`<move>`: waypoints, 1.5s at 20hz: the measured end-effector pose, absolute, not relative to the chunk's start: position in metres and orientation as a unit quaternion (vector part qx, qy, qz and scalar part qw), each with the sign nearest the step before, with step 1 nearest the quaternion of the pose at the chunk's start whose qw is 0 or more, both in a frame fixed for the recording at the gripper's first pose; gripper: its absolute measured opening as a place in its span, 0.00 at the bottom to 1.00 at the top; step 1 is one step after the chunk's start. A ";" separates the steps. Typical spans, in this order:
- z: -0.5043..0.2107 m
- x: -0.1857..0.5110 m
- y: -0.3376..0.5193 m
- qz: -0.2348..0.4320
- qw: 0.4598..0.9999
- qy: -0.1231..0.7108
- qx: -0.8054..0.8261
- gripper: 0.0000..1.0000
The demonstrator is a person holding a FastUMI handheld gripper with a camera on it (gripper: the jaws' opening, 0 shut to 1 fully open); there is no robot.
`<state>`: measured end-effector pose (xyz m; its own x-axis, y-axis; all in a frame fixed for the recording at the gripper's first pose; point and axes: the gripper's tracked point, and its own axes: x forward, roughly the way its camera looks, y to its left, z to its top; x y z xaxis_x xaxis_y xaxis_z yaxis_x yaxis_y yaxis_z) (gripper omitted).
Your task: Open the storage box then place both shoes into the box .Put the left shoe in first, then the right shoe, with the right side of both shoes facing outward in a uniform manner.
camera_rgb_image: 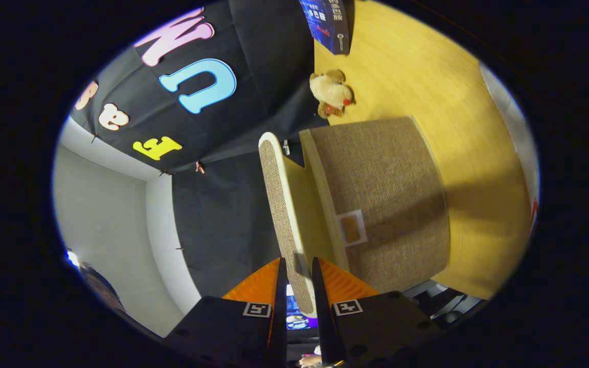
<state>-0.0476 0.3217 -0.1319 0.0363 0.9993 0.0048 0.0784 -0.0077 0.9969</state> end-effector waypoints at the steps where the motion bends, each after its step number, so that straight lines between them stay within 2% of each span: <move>1: -0.129 -0.050 0.323 0.471 0.481 0.513 0.533 0.29; 2: -0.137 -0.047 0.322 0.455 0.497 0.523 0.523 0.29; 4: -0.144 -0.045 0.323 0.444 0.522 0.522 0.507 0.08; 5: -0.141 -0.047 0.326 0.442 0.521 0.527 0.506 0.06; 11: -0.102 -0.055 0.334 0.435 0.561 0.519 0.476 0.05; 20: -0.014 -0.073 0.390 0.465 0.624 0.479 0.406 0.05; 30: 0.020 -0.093 0.503 0.460 0.638 0.485 0.381 0.05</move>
